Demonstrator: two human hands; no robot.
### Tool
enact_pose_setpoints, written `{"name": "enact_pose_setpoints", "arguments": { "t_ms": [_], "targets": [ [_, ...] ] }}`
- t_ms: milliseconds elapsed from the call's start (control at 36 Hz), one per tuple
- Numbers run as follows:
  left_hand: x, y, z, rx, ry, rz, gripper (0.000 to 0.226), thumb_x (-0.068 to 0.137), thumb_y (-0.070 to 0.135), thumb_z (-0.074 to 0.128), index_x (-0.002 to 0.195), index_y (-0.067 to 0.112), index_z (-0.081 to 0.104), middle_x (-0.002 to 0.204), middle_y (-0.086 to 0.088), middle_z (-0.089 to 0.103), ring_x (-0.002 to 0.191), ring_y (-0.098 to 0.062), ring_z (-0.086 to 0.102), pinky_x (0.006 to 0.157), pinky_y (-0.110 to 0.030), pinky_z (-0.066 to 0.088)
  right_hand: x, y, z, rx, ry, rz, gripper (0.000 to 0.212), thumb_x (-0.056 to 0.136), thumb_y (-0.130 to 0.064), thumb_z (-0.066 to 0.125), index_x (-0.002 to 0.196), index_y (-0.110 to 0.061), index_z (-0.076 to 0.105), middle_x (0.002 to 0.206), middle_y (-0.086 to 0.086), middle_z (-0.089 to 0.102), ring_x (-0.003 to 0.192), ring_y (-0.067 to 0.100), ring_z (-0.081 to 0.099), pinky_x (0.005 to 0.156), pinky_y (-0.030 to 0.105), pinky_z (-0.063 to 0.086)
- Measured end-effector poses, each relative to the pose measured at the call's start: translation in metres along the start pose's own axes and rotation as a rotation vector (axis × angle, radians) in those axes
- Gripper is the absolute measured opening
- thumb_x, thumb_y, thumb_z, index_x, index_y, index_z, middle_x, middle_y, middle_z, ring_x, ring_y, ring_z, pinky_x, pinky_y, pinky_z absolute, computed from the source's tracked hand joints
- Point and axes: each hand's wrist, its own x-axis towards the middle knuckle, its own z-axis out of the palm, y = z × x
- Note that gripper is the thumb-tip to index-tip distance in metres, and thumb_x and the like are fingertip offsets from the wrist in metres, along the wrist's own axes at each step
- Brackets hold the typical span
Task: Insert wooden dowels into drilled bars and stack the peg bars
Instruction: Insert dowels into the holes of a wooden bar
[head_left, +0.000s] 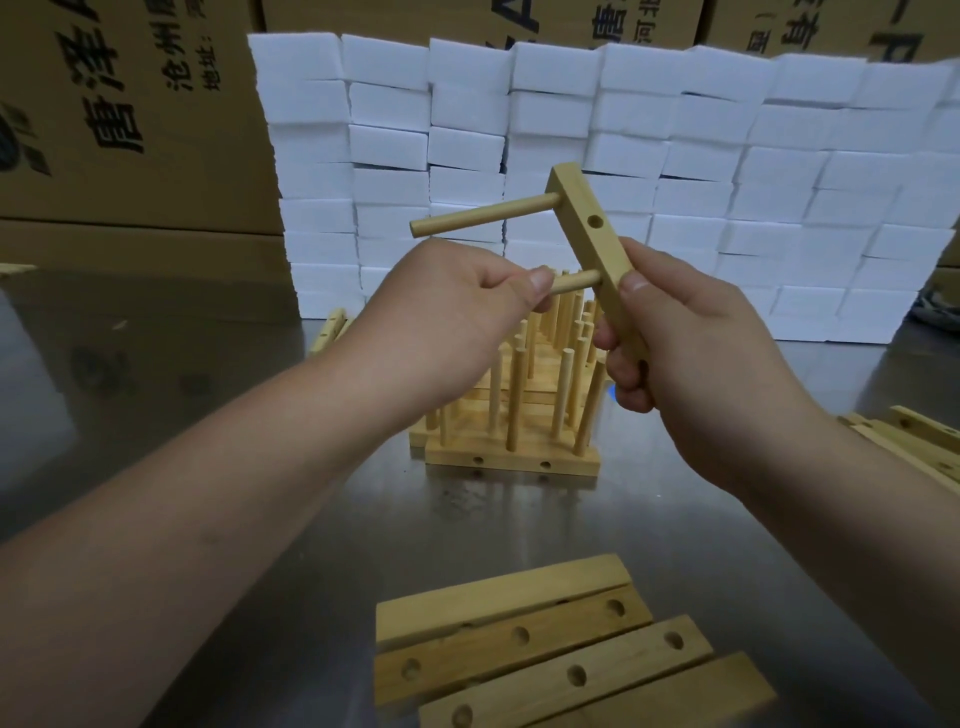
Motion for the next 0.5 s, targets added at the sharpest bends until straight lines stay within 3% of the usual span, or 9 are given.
{"name": "enact_pose_setpoints", "arguments": {
  "t_ms": [56, 139, 222, 278, 417, 500],
  "targets": [
    [0.001, -0.002, 0.001, 0.020, -0.012, 0.003, 0.029, 0.089, 0.045, 0.052, 0.067, 0.033, 0.067, 0.071, 0.000, 0.065, 0.060, -0.009, 0.051, 0.042, -0.014, 0.035, 0.001, 0.001, 0.001, -0.001, 0.009, 0.023, 0.041, 0.099, -0.019, 0.035, 0.083, -0.043, 0.064, 0.052, -0.011, 0.050, 0.044, 0.006, 0.039, 0.039, 0.018, 0.035],
    [0.002, 0.001, -0.001, 0.102, -0.030, 0.030, 0.029, 0.090, 0.042, 0.051, 0.078, 0.024, 0.070, 0.039, 0.013, 0.046, 0.035, -0.002, 0.039, 0.033, -0.011, 0.027, 0.002, 0.003, 0.002, -0.011, 0.038, 0.061, 0.035, 0.100, -0.020, 0.036, 0.088, -0.040, 0.062, 0.057, -0.008, 0.054, 0.042, 0.006, 0.042, 0.039, 0.018, 0.036],
    [0.003, 0.004, -0.007, 0.215, -0.029, 0.067, 0.027, 0.088, 0.051, 0.045, 0.075, 0.035, 0.062, 0.056, 0.015, 0.058, 0.049, 0.000, 0.051, 0.047, -0.020, 0.039, 0.005, 0.002, 0.002, -0.010, 0.069, 0.075, 0.027, 0.099, -0.021, 0.036, 0.103, -0.033, 0.061, 0.067, -0.003, 0.056, 0.043, 0.007, 0.044, 0.040, 0.019, 0.038],
    [0.002, 0.005, -0.012, 0.272, -0.013, 0.095, 0.031, 0.088, 0.055, 0.038, 0.072, 0.036, 0.057, 0.072, 0.012, 0.061, 0.063, -0.003, 0.055, 0.054, -0.025, 0.037, 0.007, 0.001, -0.001, 0.006, 0.118, 0.080, 0.024, 0.099, -0.020, 0.037, 0.109, -0.026, 0.059, 0.066, -0.004, 0.056, 0.042, 0.007, 0.044, 0.041, 0.018, 0.038],
    [0.003, 0.001, -0.020, 0.219, 0.216, 0.217, 0.053, 0.089, 0.048, 0.032, 0.076, 0.007, 0.063, 0.072, -0.012, 0.061, 0.062, -0.022, 0.054, 0.060, -0.039, 0.044, 0.012, -0.004, -0.010, 0.139, 0.238, 0.145, 0.022, 0.099, -0.017, 0.036, 0.096, -0.017, 0.057, 0.065, 0.000, 0.054, 0.039, 0.008, 0.042, 0.039, 0.017, 0.036],
    [0.011, -0.011, -0.022, 0.151, 0.361, 0.235, 0.048, 0.084, 0.038, 0.034, 0.073, -0.002, 0.058, 0.068, -0.018, 0.055, 0.062, -0.027, 0.049, 0.057, -0.043, 0.042, 0.012, -0.005, -0.011, 0.186, 0.245, 0.165, 0.023, 0.099, -0.016, 0.035, 0.091, -0.014, 0.057, 0.062, 0.000, 0.056, 0.037, 0.009, 0.044, 0.038, 0.017, 0.036]
  ]
}}
